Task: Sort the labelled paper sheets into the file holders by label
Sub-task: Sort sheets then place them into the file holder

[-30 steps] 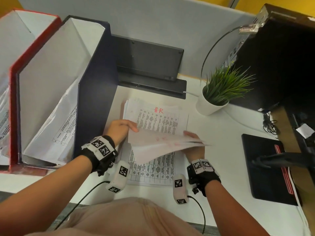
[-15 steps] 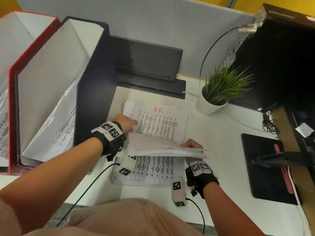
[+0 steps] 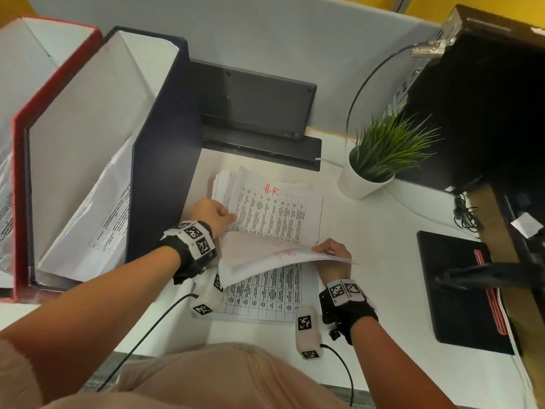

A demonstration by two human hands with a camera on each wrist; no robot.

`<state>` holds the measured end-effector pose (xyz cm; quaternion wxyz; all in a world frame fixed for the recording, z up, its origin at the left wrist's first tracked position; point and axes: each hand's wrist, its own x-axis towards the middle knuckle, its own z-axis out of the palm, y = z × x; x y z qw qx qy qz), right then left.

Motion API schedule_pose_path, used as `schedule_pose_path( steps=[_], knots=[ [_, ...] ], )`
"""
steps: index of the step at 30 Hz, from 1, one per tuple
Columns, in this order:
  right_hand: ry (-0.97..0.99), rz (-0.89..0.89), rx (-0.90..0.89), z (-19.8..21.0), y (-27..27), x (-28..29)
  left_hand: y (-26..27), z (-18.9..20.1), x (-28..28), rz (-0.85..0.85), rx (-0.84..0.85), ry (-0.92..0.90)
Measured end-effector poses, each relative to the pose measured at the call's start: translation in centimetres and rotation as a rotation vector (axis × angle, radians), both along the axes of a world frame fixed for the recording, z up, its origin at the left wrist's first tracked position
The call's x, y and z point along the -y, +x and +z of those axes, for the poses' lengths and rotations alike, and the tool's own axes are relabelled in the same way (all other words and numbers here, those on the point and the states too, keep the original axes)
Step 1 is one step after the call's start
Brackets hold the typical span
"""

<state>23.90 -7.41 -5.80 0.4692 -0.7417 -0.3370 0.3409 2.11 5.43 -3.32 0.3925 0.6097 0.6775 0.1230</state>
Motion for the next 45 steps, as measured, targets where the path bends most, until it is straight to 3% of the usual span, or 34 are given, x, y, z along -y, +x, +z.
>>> schedule_pose_path(
  steps=[8,12,14,15,17,20,22,26,28,30,32,36,40,45],
  knots=[
    [0.028,-0.092,-0.284,0.2,-0.5,-0.3,0.8,0.4,-0.5,0.013,-0.027,0.125],
    [0.023,-0.08,-0.2,0.2,-0.3,0.3,0.5,0.9,-1.6,0.016,-0.033,0.244],
    [-0.113,-0.067,-0.13,-0.2,-0.3,-0.5,0.4,0.8,-1.6,-0.02,-0.043,0.263],
    [-0.297,-0.023,-0.06,-0.5,-0.4,-1.0,0.3,0.8,-1.4,-0.036,-0.017,0.279],
    [-0.556,-0.051,0.067,0.0,-0.8,-1.5,0.2,0.8,-0.8,-0.048,0.116,0.343],
    [-0.197,-0.087,-0.03,0.0,-0.3,-0.8,0.2,1.3,0.7,-0.007,0.386,0.359],
    [-0.063,-0.141,-0.098,0.8,-0.2,-0.2,0.2,1.6,1.5,0.069,0.578,0.276],
    [0.035,-0.091,-0.329,1.1,-0.3,-0.5,-0.3,2.6,2.2,0.186,0.889,0.025],
    [-0.086,-0.049,-0.289,1.1,-0.3,-0.7,-0.6,2.9,2.3,0.178,0.932,-0.046],
    [-0.35,-0.066,-0.118,1.1,-1.0,-1.6,-0.7,2.9,2.0,0.19,0.878,-0.091],
    [-0.611,-0.105,-0.011,1.9,-1.5,-1.8,-0.5,2.4,1.0,0.212,0.72,-0.135],
    [-0.066,-0.092,-0.296,1.5,-0.7,-0.1,-0.1,1.0,-0.7,0.111,0.336,-0.234],
    [-0.054,-0.018,-0.108,0.2,0.2,0.0,-0.1,0.6,-1.4,0.128,0.206,-0.244],
    [-0.128,0.034,-0.009,0.0,0.1,-0.2,0.3,0.8,-1.4,0.042,0.112,-0.166]
  ],
)
